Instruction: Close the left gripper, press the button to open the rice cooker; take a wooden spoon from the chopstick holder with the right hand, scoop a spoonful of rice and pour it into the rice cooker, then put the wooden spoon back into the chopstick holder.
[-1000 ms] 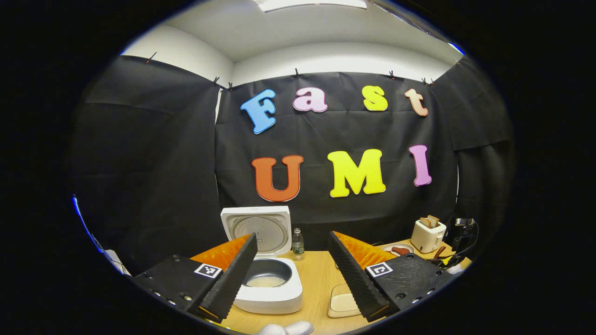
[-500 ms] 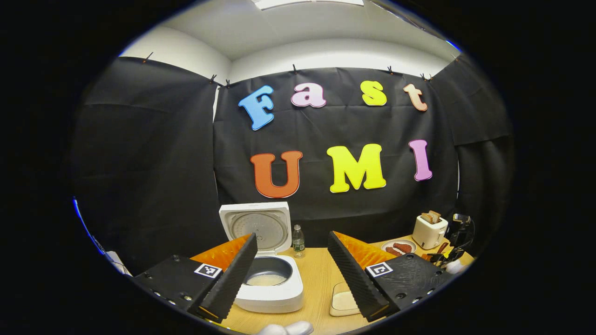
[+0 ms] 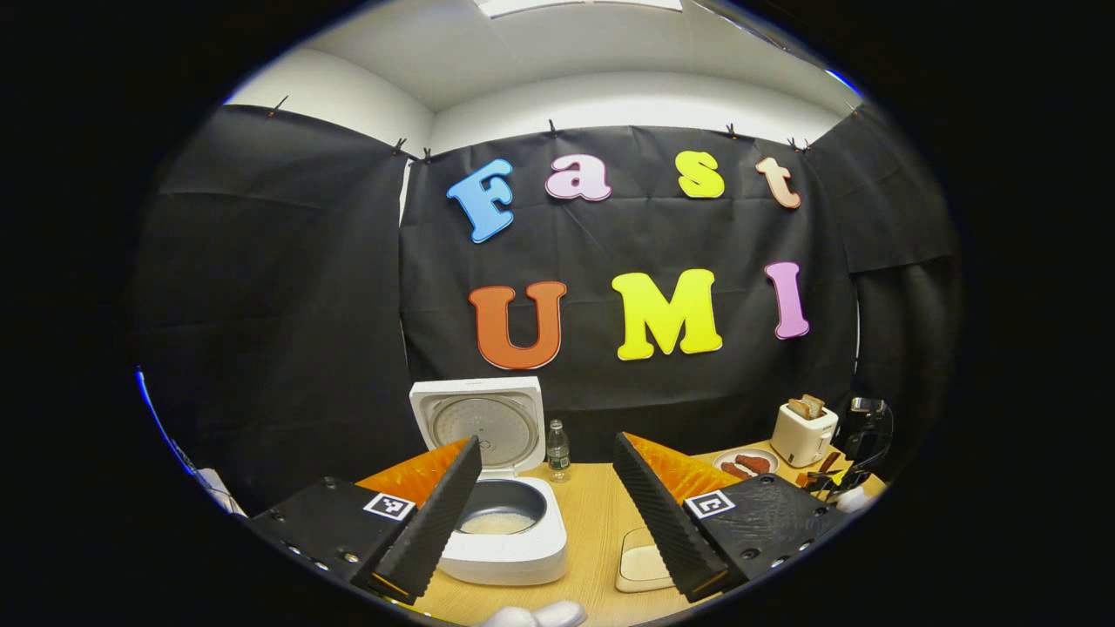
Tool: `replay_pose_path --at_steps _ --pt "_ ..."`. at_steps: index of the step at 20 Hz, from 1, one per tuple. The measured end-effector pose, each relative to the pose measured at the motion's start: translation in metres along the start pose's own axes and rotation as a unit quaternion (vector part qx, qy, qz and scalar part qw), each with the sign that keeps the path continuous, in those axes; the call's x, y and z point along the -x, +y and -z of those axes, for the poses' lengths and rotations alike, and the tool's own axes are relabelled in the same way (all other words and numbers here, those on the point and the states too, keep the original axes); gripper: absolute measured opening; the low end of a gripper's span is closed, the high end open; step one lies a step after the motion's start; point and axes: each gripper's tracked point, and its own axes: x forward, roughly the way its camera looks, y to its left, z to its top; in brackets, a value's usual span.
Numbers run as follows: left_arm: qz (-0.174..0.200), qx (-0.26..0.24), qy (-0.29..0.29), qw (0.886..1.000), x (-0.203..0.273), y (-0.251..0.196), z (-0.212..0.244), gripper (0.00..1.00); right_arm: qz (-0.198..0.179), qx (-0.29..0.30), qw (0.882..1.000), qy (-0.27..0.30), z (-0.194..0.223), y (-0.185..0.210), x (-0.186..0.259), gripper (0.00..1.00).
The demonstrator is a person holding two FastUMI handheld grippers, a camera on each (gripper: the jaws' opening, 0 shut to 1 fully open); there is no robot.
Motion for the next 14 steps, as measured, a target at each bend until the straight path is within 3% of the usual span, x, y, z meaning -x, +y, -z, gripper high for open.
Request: replay_pose_path --at_steps 7,9,14 --pt "-0.004 0.010 -0.005 1.000 0.008 0.016 0.006 0.97 0.008 0.079 0.995 -0.067 -0.056 0.027 0.059 0.28" --pt "-0.006 0.009 -0.007 1.000 0.009 0.023 0.009 0.97 0.011 0.101 0.991 -0.092 -0.082 0.043 0.082 0.28" --pt "-0.010 0.001 -0.006 1.000 0.014 0.037 0.021 0.97 -0.023 0.123 0.983 -0.137 -0.128 0.111 0.129 0.28"
